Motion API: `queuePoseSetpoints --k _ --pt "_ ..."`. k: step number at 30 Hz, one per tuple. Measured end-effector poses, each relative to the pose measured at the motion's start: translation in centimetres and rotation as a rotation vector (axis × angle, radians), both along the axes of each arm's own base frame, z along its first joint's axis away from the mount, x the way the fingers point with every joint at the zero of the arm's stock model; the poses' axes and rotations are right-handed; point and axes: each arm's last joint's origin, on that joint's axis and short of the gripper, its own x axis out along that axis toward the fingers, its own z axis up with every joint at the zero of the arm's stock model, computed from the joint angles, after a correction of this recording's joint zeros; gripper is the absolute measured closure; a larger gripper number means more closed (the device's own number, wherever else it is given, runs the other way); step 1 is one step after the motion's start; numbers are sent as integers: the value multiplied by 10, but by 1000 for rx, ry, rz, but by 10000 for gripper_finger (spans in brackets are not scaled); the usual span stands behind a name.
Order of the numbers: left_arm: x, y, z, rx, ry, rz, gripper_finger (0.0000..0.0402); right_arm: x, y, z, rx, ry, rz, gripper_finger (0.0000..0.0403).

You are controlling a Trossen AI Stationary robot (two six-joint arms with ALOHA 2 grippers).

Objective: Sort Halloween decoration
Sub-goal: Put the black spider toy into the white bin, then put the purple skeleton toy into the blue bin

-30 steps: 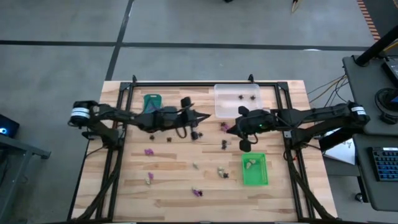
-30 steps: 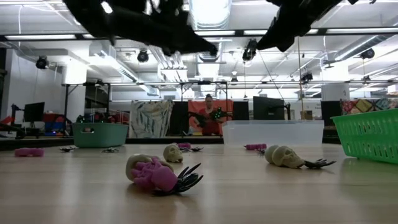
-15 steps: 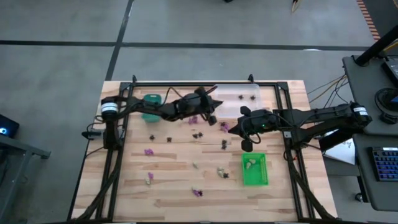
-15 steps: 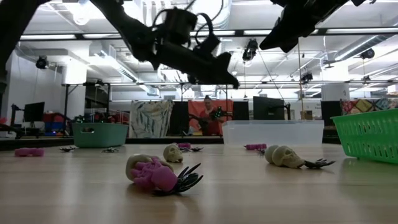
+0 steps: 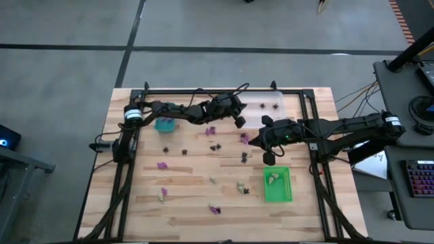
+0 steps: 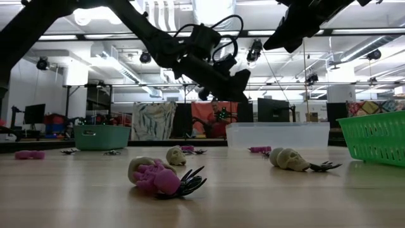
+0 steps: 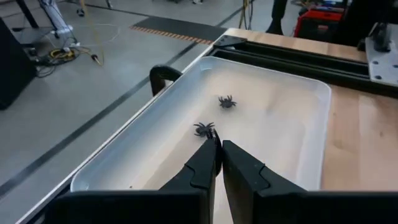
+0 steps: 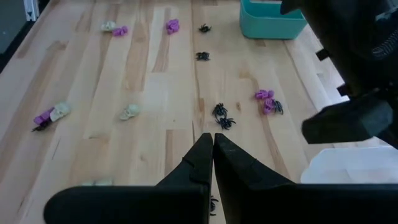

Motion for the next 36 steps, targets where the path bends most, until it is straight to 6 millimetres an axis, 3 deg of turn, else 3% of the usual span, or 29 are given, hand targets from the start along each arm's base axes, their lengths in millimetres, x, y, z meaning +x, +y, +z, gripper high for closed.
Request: queuePoseSetpoints --k 11,15,26,36 --pt "-1 -1 -2 1 5 5 325 1 0 -1 6 5 -4 394" --pt "-3 -8 8 1 12 -10 303 1 0 -2 22 7 -15 394" --pt "-27 -65 54 25 213 -155 292 1 1 -10 64 22 -42 394" --pt "-60 -117 62 -39 503 -268 292 7 7 -17 84 6 -31 394"
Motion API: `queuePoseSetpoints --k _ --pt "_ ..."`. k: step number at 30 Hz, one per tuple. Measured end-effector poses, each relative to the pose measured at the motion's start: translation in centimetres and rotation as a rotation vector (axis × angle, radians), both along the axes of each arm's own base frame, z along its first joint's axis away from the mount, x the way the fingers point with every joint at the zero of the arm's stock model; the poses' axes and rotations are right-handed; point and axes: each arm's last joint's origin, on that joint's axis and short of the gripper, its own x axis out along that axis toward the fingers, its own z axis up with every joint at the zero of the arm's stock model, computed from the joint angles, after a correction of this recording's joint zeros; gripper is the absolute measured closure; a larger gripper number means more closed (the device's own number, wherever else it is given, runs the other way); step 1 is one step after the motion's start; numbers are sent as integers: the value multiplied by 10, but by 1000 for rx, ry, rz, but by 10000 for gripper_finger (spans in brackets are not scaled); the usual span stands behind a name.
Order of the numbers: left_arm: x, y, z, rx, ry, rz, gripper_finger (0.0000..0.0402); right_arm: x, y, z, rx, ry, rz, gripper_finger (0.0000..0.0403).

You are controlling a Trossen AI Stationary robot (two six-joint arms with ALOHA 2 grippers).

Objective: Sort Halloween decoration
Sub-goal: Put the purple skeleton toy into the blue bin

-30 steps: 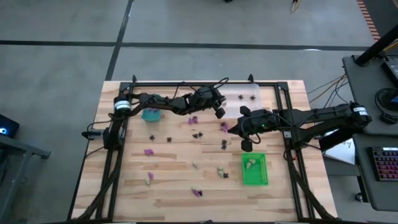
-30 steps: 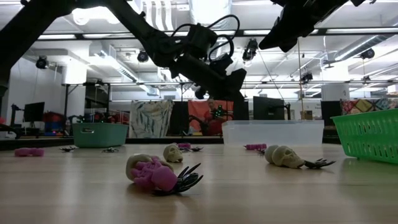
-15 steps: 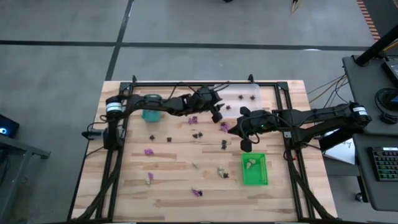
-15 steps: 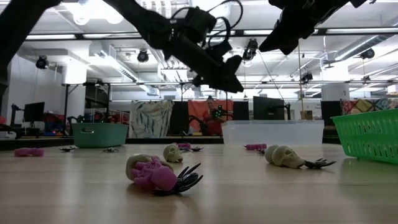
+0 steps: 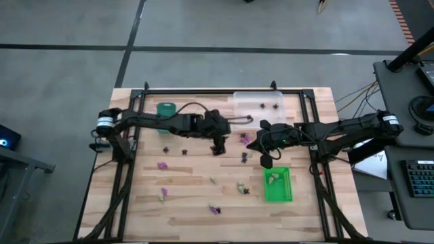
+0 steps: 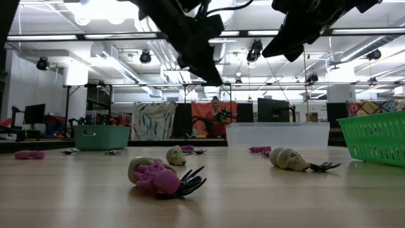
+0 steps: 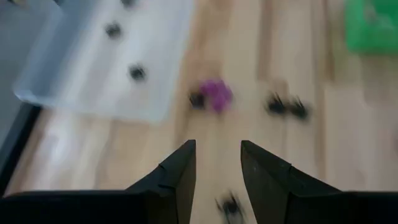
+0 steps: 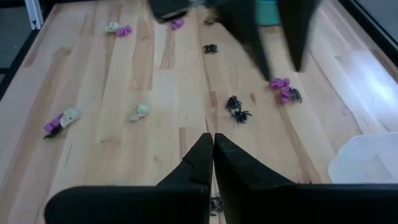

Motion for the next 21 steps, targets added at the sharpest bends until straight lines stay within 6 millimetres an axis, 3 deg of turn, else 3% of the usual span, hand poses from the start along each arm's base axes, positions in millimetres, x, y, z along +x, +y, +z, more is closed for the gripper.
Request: queuePoseSetpoints --k 11,21 --pt "-52 -50 9 -8 309 -121 293 7 3 -6 1 5 12 394" --pt "-115 -63 -18 -25 416 -128 293 12 3 -8 2 -8 11 394"
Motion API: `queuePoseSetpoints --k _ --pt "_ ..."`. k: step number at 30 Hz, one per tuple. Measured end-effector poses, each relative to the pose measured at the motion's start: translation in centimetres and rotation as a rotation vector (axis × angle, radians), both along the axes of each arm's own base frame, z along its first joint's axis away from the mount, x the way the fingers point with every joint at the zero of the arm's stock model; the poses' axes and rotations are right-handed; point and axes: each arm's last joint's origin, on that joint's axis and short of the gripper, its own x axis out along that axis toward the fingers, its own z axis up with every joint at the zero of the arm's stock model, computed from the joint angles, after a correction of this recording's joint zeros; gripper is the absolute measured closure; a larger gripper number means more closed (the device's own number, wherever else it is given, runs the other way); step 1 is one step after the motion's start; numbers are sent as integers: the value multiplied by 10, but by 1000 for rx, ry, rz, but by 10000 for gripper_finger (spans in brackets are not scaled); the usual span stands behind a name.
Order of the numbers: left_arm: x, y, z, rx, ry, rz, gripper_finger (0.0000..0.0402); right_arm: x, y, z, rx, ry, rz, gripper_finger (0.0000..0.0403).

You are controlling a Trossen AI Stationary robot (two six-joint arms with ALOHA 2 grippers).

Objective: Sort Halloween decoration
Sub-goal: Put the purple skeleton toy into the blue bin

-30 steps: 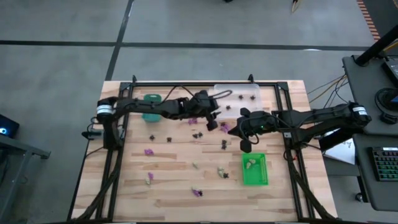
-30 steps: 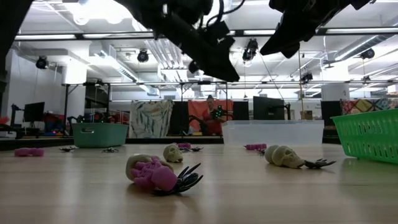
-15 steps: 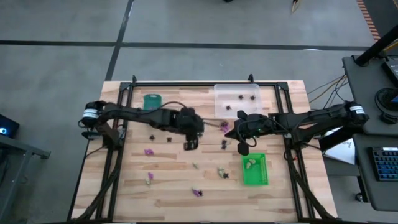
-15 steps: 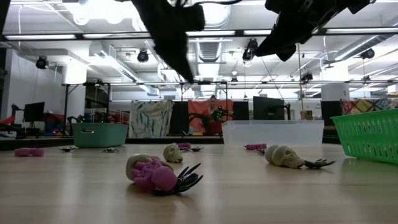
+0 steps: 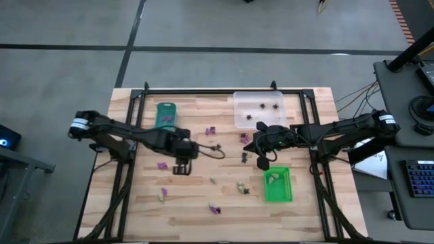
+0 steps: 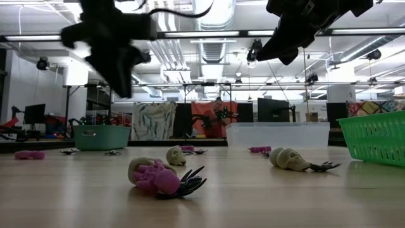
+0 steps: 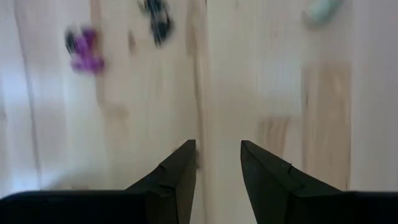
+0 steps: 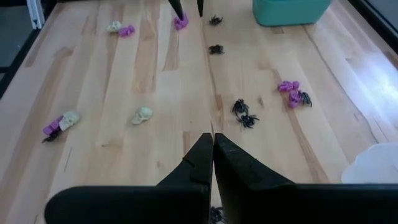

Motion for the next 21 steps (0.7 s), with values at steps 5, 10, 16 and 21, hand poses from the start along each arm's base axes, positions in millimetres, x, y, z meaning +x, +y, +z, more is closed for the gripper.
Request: queuePoseSetpoints --k 5,10,16,21 --pt "-35 3 -10 -36 -2 105 293 1 0 2 -3 -30 3 394" --pt "-58 7 -19 -80 -26 242 293 2 0 4 -5 -43 3 394" --pt "-77 9 -29 -170 18 478 293 2 0 4 -5 -42 -4 394" --pt "-86 1 -37 -244 139 404 293 2 0 4 -4 -43 -4 394"
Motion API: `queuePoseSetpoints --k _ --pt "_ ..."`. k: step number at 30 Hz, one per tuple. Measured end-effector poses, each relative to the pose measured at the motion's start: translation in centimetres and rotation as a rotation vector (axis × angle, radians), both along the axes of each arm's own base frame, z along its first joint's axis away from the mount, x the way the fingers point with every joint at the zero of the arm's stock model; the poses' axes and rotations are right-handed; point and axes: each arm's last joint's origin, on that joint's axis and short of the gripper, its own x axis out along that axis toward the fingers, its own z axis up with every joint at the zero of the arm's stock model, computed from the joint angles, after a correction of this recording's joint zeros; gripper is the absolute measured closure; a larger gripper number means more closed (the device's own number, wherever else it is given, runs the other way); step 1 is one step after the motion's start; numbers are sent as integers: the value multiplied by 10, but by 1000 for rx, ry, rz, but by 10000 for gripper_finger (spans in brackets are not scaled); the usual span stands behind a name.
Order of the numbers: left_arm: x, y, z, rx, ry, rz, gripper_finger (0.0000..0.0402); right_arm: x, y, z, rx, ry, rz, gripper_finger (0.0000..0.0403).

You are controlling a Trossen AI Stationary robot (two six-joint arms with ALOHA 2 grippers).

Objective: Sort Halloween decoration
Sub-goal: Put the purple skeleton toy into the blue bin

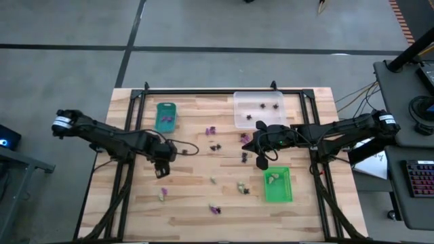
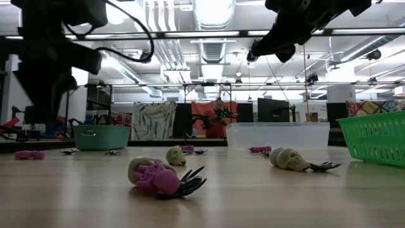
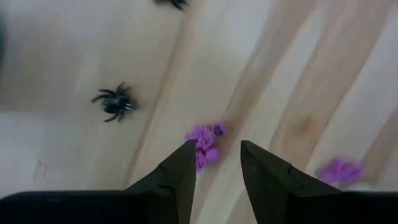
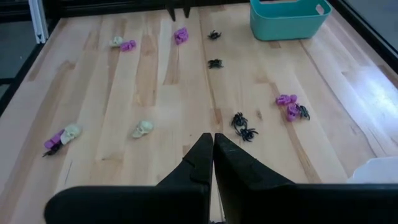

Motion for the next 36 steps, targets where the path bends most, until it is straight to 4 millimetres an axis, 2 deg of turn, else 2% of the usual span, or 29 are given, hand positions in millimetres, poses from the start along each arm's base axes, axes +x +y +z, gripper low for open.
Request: queuePoseSetpoints --k 5,11,17,27,36 --pt "-11 -7 -16 1 70 -141 293 0 0 0 5 1 -3 394" --pt "-22 -9 -33 32 109 -185 293 0 0 0 2 1 -2 394" --pt "-20 -10 -36 69 77 -207 293 0 0 0 1 1 -1 394" --pt "-25 -9 -45 40 89 -194 293 0 0 0 0 2 -1 394" --pt "-21 -10 -49 35 23 -195 293 -1 0 -2 0 6 -1 394"
